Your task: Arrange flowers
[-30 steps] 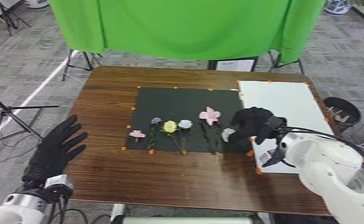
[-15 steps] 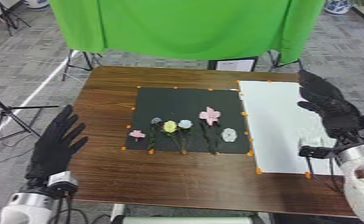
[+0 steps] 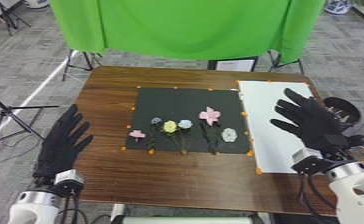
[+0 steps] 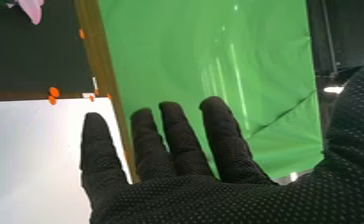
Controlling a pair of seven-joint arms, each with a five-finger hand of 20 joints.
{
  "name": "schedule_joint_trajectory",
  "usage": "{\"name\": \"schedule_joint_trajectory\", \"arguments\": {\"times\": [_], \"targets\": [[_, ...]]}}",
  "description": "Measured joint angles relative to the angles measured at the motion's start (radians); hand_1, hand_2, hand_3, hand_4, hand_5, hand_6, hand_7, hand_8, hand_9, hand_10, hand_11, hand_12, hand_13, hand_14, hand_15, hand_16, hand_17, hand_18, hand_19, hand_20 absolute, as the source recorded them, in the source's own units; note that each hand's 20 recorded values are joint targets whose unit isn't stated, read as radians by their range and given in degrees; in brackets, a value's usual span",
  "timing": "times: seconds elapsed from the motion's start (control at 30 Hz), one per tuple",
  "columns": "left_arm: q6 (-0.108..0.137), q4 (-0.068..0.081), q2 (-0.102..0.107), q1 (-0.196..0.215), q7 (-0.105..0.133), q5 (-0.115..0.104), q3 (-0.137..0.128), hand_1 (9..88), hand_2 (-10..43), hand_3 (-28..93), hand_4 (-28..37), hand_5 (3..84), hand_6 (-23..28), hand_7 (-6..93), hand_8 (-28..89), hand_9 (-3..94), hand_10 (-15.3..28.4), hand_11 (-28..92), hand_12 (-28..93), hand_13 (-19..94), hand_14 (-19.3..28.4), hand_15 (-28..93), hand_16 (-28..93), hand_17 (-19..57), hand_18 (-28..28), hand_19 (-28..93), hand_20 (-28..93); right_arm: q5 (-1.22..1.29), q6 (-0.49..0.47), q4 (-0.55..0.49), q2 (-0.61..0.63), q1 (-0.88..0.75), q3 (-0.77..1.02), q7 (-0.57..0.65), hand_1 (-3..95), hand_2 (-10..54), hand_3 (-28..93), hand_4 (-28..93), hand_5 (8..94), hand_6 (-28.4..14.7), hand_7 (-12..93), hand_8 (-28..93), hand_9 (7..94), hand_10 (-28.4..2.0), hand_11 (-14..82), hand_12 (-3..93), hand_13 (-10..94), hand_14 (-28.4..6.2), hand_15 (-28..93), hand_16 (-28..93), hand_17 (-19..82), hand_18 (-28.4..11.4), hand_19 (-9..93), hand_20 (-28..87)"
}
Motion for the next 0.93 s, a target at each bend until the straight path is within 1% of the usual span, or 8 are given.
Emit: {"name": "schedule_joint_trajectory", "arguments": {"times": [0.13, 0.2, 0.3, 0.4, 0.5, 0.63, 0.77, 0.93], "targets": [[-0.006, -0.009, -0.001, 0.011, -0.014, 0.000, -0.020, 24.3, -6.8, 59, -28.3, 18.3, 1.5, 13.5, -8, 13.1, 8.3, 3, 25, 9, 12.6, 4, 10, -17.7, 24.0, 30, 7, -0.014, -0.022, 0.004, -0.001, 0.008, 0.006, 0.010, 8.1, -7.4, 81, -27, 24.1, -3.3, 7, -7, 23.3, -12.1, -2.0, 22.8, 15, -12.2, -9, 38, -8, -22.5, 32, 12], [-0.006, -0.016, -0.001, 0.022, -0.015, -0.003, -0.031, 24.3, -6.7, 59, -28.3, 17.6, 1.3, 12.6, -7, 12.6, 8.3, 0, 25, 8, 12.4, 2, 10, -18.1, 23.8, 30, 7, -0.021, -0.045, 0.004, -0.002, 0.010, 0.018, 0.016, 8.1, -7.3, 81, -27, 24.6, -3.5, 7, -7, 23.3, -12.4, -1.9, 22.8, 15, -12.3, -9, 38, -8, -22.6, 32, 12], [-0.006, -0.025, 0.002, 0.037, -0.014, -0.018, -0.041, 24.9, -6.3, 58, -28.3, 17.0, 1.1, 12.0, -7, 12.3, 8.1, -1, 27, 7, 12.3, 0, 11, -18.6, 23.5, 28, 6, -0.025, -0.065, 0.007, -0.001, 0.022, 0.025, 0.029, 7.7, -6.6, 81, -27, 26.6, -3.7, 8, -6, 24.7, -13.0, -1.1, 23.1, 16, -12.3, -9, 38, -8, -22.7, 32, 12], [-0.007, -0.028, 0.004, 0.048, -0.013, -0.033, -0.046, 25.5, -5.9, 55, -28.3, 16.5, 1.1, 11.3, -7, 11.8, 7.7, -3, 28, 7, 11.7, -3, 12, -18.7, 23.0, 25, 7, -0.023, -0.075, 0.009, -0.001, 0.042, 0.025, 0.061, 7.3, -6.0, 81, -27, 27.2, -3.8, 9, -7, 25.2, -13.1, -0.8, 23.3, 16, -12.1, -8, 38, -9, -22.5, 33, 12], [-0.002, -0.028, 0.005, 0.054, -0.003, -0.040, -0.046, 25.5, -6.0, 55, -28.3, 16.2, 0.9, 11.0, -6, 11.7, 7.5, -4, 28, 6, 11.4, -4, 13, -18.7, 22.5, 23, 7, -0.022, -0.087, 0.010, 0.000, 0.053, 0.025, 0.089, 7.1, -5.5, 81, -27, 27.3, -3.8, 9, -7, 25.3, -13.1, -0.7, 23.3, 16, -11.9, -8, 39, -9, -22.3, 33, 12], [0.012, -0.028, 0.009, 0.053, 0.019, -0.051, -0.038, 23.4, -6.8, 60, -28.3, 16.1, 1.2, 11.9, -6, 11.4, 7.3, -5, 30, 6, 11.0, -5, 14, -18.7, 21.9, 21, 9, -0.021, -0.090, 0.014, 0.006, 0.061, 0.022, 0.090, 7.0, -5.6, 81, -27, 27.3, -3.8, 9, -7, 25.5, -13.2, -0.4, 23.7, 17, -11.8, -8, 39, -9, -22.2, 34, 12], [0.016, -0.031, 0.008, 0.058, 0.025, -0.058, -0.038, 21.8, -7.6, 64, -28.3, 16.5, 1.6, 13.0, -7, 11.7, 7.5, -3, 31, 7, 10.8, -3, 15, -18.7, 21.7, 22, 10, -0.017, -0.088, 0.014, 0.010, 0.068, 0.013, 0.089, 7.6, -5.8, 81, -27, 27.6, -3.8, 10, -7, 26.6, -13.5, 0.2, 24.7, 19, -11.9, -6, 40, -7, -22.4, 36, 14], [0.015, -0.031, 0.010, 0.054, 0.033, -0.063, -0.037, 21.7, -7.5, 65, -28.3, 16.5, 1.7, 13.3, -7, 11.6, 7.5, -3, 31, 7, 10.8, -3, 15, -18.7, 21.7, 22, 10, -0.007, -0.074, 0.014, 0.017, 0.071, 0.008, 0.073, 8.5, -6.5, 82, -26, 28.3, -3.8, 11, -7, 27.8, -13.5, 1.1, 25.7, 22, -11.7, -3, 42, -5, -22.2, 37, 15]]}}
